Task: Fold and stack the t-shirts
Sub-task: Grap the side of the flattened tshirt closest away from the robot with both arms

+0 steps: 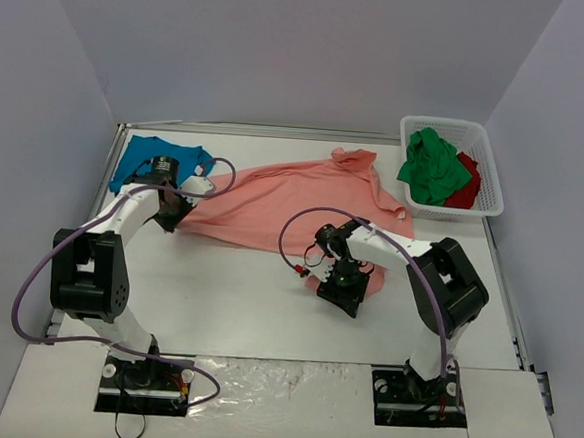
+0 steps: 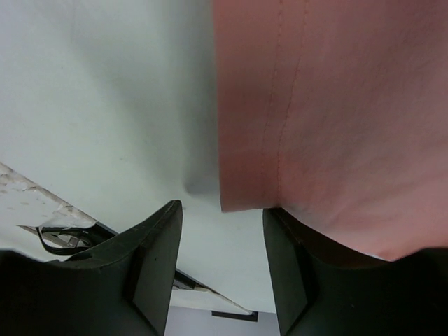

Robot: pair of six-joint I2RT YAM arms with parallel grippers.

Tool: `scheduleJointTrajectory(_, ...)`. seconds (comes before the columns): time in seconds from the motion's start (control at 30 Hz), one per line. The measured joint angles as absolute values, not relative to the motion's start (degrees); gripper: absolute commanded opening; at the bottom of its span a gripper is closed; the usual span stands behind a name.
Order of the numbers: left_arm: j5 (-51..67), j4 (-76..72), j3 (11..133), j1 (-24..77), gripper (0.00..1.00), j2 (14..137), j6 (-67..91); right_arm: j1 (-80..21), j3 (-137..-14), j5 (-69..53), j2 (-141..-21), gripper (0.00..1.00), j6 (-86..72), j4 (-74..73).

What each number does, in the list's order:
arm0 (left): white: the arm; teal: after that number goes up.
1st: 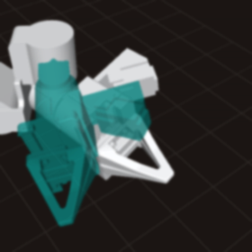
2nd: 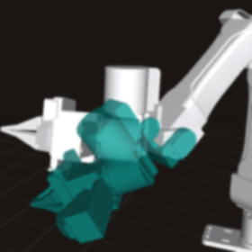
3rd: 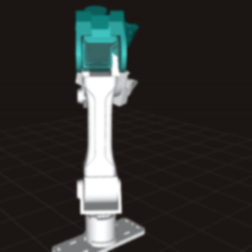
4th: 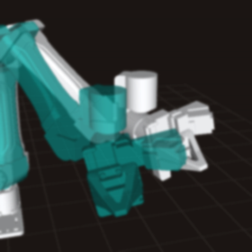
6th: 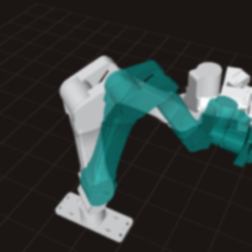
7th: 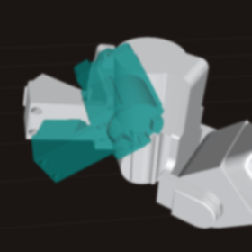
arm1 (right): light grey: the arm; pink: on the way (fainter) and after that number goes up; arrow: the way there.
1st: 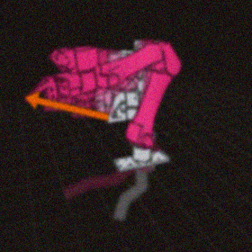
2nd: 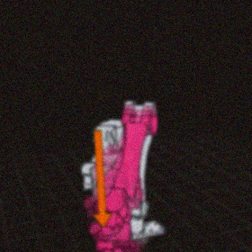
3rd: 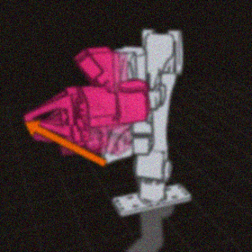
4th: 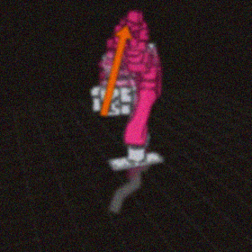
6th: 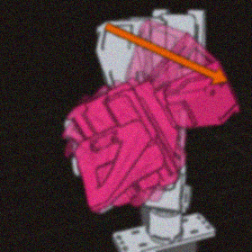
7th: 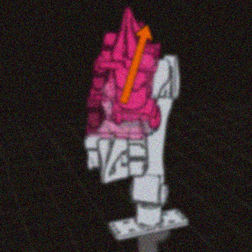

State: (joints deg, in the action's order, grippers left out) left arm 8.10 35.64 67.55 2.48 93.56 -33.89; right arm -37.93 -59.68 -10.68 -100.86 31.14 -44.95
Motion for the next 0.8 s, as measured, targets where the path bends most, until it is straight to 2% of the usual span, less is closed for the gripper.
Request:
scheduleJointTrajectory(0.27, 9.13, 35.59, 66.13, 2.48, 0.02, 93.54, -33.89, -37.98, -61.43, -6.59, -104.03, 0.46, 28.91, -44.53)
scheduleJointTrajectory(0.33, 9.37, 35.62, 65.87, 2.48, 0.02, 93.54, -33.89, -37.98, -61.89, -5.3, -104.57, 0.43, 28.42, -44.38)
scheduleJointTrajectory(0.43, 9.82, 35.59, 65.78, 2.48, 0.02, 93.51, -33.89, -37.98, -62.63, -3.46, -105.54, 0.29, 27.62, -44.12)
scheduleJointTrajectory(0.47, 10.04, 35.59, 65.78, 2.48, 0.02, 93.51, -33.89, -37.98, -62.94, -2.83, -105.91, 0.18, 27.35, -44.12)
scheduleJointTrajectory(0.5, 10.2, 35.59, 65.78, 2.48, 0.02, 93.51, -33.89, -37.98, -63.16, -2.02, -106.21, 0.12, 27.24, -44.01)
scheduleJointTrajectory(0.53, 10.31, 35.59, 65.78, 2.48, 0.02, 93.51, -33.89, -37.98, -63.35, -1.02, -106.45, 0.0, 26.96, -43.75)
scheduleJointTrajectory(0.8, 10.81, 35.73, 65.78, 2.48, 0.02, 93.21, -34.13, -37.93, -63.75, -0.08, -106.28, 0.0, 25.96, -43.75)
